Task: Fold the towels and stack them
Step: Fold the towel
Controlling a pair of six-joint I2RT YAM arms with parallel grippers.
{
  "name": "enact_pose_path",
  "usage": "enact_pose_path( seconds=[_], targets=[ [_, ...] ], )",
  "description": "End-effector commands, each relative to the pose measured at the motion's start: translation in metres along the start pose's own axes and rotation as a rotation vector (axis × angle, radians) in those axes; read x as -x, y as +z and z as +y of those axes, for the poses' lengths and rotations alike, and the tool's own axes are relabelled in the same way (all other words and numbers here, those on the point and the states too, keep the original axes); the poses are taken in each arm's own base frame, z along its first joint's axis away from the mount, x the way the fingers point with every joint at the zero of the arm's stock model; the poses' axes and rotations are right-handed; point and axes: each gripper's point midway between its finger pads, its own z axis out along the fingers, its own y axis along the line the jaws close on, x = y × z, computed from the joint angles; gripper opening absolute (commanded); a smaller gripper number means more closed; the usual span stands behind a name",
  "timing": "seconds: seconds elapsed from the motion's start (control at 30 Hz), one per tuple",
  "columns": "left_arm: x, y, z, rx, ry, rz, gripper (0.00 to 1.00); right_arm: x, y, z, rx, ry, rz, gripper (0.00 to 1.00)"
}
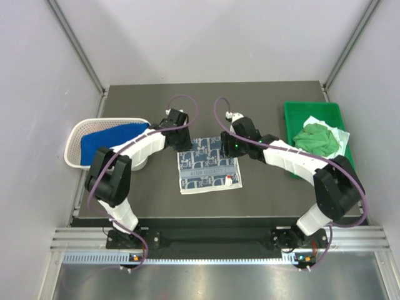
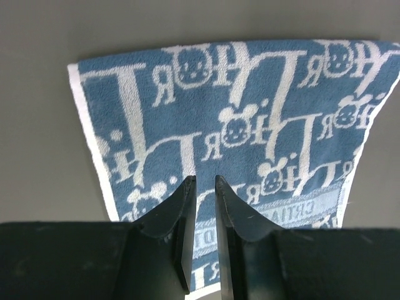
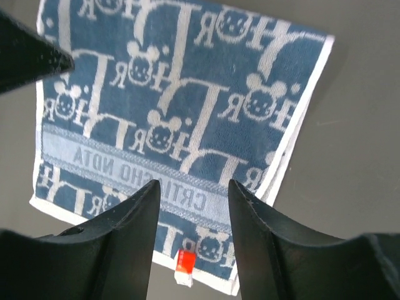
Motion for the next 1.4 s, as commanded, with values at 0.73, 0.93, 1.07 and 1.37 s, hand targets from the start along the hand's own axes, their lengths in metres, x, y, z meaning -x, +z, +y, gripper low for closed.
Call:
enact_pose_path(
  seconds=[0.73,0.93,1.07,1.37],
  targets=[
    [0.052,0.051,0.029,0.187,0.019,-0.142,0.22,0.067,0.119,0.022,0.427,0.370,-0.157,0.22],
    [0.054,0.051,0.045,0.244,0.017,-0.157,0.22,0.054,0.130,-0.016,0.356,0.439,-0.146,0.18],
    [0.059,0.047,0.048,0.244,0.019,-0.170,0.24,0.045,0.133,-0.038,0.313,0.477,-0.134,0.18],
    [0.065,0.041,0.047,0.233,0.048,-0.183,0.27,0.034,0.138,-0.072,0.213,0.491,-0.121,0.16]
  ],
)
